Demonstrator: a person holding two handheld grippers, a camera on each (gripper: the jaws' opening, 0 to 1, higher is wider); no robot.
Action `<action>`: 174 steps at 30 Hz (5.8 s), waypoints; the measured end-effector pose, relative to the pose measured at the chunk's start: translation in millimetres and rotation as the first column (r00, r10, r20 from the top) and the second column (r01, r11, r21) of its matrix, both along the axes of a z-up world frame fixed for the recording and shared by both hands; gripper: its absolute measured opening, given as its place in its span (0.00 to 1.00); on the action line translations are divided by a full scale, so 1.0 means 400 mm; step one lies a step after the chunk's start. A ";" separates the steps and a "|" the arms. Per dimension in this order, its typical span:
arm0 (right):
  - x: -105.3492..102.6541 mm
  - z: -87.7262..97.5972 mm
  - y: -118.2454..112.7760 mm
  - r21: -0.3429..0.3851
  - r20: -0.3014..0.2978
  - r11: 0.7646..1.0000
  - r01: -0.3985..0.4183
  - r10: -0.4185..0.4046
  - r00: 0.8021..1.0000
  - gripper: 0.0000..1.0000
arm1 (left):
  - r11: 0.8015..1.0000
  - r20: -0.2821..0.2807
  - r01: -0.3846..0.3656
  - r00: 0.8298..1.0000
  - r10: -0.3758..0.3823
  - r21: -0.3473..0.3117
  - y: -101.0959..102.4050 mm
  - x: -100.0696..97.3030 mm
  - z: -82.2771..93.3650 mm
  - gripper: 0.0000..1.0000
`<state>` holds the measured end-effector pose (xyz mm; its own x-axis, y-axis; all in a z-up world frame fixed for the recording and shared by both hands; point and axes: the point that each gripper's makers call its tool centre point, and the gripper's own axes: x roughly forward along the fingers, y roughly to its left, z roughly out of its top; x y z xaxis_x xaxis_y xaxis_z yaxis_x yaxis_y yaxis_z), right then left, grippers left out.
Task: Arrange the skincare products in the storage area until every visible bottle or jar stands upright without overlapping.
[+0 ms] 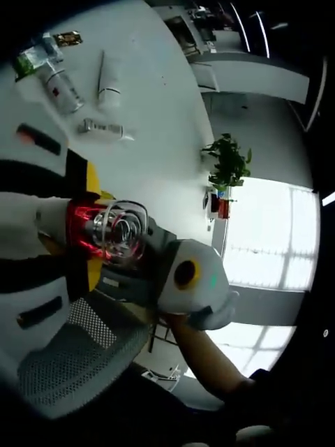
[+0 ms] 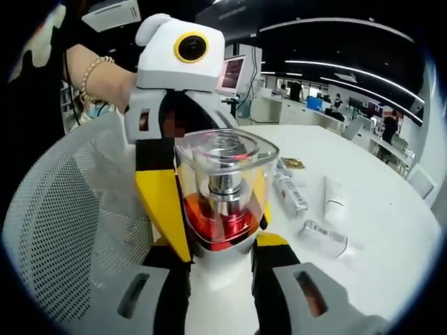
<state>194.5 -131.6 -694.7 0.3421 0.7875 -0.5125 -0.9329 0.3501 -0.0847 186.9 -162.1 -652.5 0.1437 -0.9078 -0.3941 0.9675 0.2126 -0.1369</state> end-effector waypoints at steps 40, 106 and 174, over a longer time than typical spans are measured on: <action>0.194 0.005 -0.125 0.012 0.029 0.994 0.107 -0.108 0.994 0.33 | 0.998 0.086 0.037 0.995 -0.042 0.050 -0.129 0.195 0.009 0.24; 0.160 0.028 -0.171 0.001 -0.020 0.944 0.329 -0.329 0.944 0.76 | 0.968 -0.055 -0.245 0.967 0.248 0.056 0.088 0.153 0.028 0.61; -0.003 0.160 -0.062 0.192 -0.074 0.862 0.470 -0.465 0.882 0.99 | 0.770 -0.100 -0.635 0.764 0.637 0.055 0.488 -0.054 0.036 0.94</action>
<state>193.3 -156.4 -630.6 0.6850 0.6244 -0.3753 -0.6566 0.7524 0.0534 165.4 33.0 -638.1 0.6425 -0.6161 -0.4557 0.5887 0.7775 -0.2210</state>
